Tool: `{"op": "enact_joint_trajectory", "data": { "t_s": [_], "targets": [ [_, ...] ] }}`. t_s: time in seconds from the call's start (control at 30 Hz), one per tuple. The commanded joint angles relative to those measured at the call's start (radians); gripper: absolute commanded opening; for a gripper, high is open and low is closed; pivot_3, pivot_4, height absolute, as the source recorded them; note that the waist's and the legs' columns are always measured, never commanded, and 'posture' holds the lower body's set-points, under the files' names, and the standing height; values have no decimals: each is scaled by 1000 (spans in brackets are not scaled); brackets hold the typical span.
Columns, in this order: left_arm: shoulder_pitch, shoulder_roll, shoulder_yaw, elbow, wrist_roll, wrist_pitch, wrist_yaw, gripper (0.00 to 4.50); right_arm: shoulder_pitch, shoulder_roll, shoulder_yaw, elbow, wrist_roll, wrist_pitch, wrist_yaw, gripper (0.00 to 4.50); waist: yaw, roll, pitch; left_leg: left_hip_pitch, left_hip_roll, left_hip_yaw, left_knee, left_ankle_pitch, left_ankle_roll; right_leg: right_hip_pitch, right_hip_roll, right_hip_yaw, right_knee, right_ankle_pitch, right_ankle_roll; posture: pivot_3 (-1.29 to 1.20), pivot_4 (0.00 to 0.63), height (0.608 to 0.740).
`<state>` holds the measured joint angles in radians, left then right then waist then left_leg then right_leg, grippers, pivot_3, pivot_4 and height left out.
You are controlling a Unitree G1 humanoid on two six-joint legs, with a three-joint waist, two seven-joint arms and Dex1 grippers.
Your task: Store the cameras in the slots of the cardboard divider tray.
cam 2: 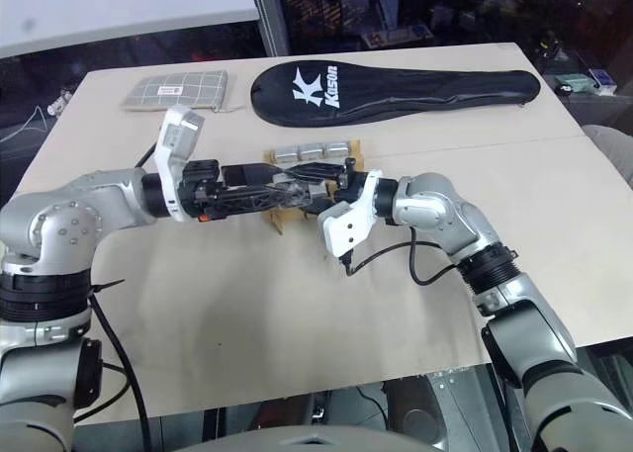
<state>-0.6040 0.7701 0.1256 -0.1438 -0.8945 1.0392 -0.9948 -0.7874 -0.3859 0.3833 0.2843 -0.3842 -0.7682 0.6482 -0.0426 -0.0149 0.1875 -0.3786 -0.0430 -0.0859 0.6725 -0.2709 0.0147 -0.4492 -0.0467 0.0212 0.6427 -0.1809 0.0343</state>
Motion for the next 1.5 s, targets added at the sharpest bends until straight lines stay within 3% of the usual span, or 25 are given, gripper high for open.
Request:
{"op": "enact_joint_trajectory", "data": {
  "t_s": [0.03, 0.13, 0.43, 0.57, 0.7, 0.73, 0.83, 0.93, 1.03, 1.17, 1.33, 1.5],
  "targets": [
    [4, 7, -5, -31, 1, -16, -20, 1992, -35, 7, -2, -23, 24, 4, -5, 1930, 0, 0, 0, 0, 0, 0, 0, 0, 0, 0, 0, 0, 0, 0, 0, 0, 150, 740],
    [-1, 5, -7, -21, 15, -22, -23, 692, -41, 8, -1, -20, 29, 7, -6, 1930, 1, 0, 0, 0, 0, 0, 0, 0, 0, 0, 0, 0, 0, 0, 0, 0, 150, 740],
    [20, 74, -78, -25, 89, -69, -113, 688, -33, -1, -4, -40, 43, 32, -1, 1930, 0, 0, 0, 0, 0, 0, 0, 0, 0, 0, 0, 0, 0, 0, 0, 0, 150, 740],
    [-20, 122, -157, 33, 169, -121, -187, 688, -34, -14, -1, -44, 51, 39, 11, 1930, 1, 0, 0, 0, 0, 0, 0, 0, 0, 0, 0, 0, 0, 0, 0, 0, 150, 740],
    [-82, 109, -205, 98, 223, -171, -234, 688, -29, -18, -3, -61, 66, 85, 34, 1930, 2, 0, 0, 0, -2, 0, 0, 0, 0, 1, 0, -1, 0, 0, 0, 0, 150, 740],
    [-95, 104, -214, 109, 231, -179, -243, 688, -26, -17, -5, -69, 71, 99, 39, 2964, 2, 0, 0, 0, -2, 0, 0, 0, 0, 1, 0, -1, 0, 0, 0, 0, 150, 740],
    [-134, 81, -242, 141, 259, -208, -272, 688, -12, -17, -16, -100, 95, 138, 39, 4290, 2, 0, 0, 0, -2, 0, 0, 0, 0, 0, 0, -1, 0, 0, 0, 0, 150, 740],
    [-179, 39, -268, 191, 306, -275, -295, 688, 31, -33, -51, -178, 154, 248, 57, 4453, 3, 0, 0, -1, -2, -1, 0, 0, 0, 0, 0, -1, 0, 0, 0, 0, 150, 740],
    [-225, -24, -270, 261, 346, -359, -310, 688, 109, -87, -101, -320, 282, 378, 120, 4453, 9, 0, 0, -1, -2, -1, 0, 0, 0, 0, 0, -2, 0, 0, 0, 0, 150, 740],
    [-278, -98, -275, 381, 426, -545, -341, 688, 358, -240, -221, -631, 579, 761, 229, 4453, 20, 0, 0, -3, -3, -1, 1, -1, 1, 1, -1, -2, -1, 0, 0, 0, 150, 740],
    [-342, -176, -272, 529, 509, -714, -339, 688, 732, -436, -490, -909, 1005, 1131, 276, 4453, 38, -1, 0, -5, -3, -1, 2, -3, 6, 1, -2, -6, -2, 0, 0, 0, 150, 740],
    [-400, -259, -243, 659, 529, -804, -335, 688, 1063, -471, -814, -970, 1292, 1295, 320, 4453, 33, -4, 0, -1, -2, 2, 6, -5, 9, 7, -1, -5, -2, 0, 2, 0, 150, 740]
  ]
}}
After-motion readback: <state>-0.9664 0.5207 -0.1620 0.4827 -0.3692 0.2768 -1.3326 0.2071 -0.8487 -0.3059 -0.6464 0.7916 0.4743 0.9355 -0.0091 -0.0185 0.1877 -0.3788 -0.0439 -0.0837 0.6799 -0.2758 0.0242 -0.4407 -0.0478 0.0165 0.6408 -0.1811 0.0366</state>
